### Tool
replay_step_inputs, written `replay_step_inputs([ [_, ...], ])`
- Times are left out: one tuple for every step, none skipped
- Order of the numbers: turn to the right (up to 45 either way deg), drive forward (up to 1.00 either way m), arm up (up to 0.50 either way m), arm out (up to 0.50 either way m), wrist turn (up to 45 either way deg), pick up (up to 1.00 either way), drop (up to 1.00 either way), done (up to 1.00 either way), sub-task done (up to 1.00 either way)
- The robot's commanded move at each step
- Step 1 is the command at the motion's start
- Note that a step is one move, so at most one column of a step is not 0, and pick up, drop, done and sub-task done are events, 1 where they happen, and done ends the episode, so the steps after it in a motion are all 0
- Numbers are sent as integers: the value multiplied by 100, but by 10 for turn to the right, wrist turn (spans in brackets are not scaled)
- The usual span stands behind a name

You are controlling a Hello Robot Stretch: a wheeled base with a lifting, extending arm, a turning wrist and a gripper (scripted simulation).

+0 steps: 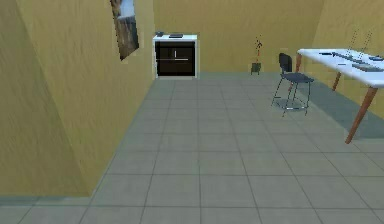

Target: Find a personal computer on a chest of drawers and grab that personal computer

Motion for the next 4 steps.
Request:
replay_step_inputs([
  [30, 0, 0, 0, 0, 0, 0, 0, 0],
  [0, 50, 0, 0, 0, 0, 0, 0, 0],
  [0, 100, 0, 0, 0, 0, 0, 0, 0],
  [0, 100, 0, 0, 0, 0, 0, 0, 0],
])
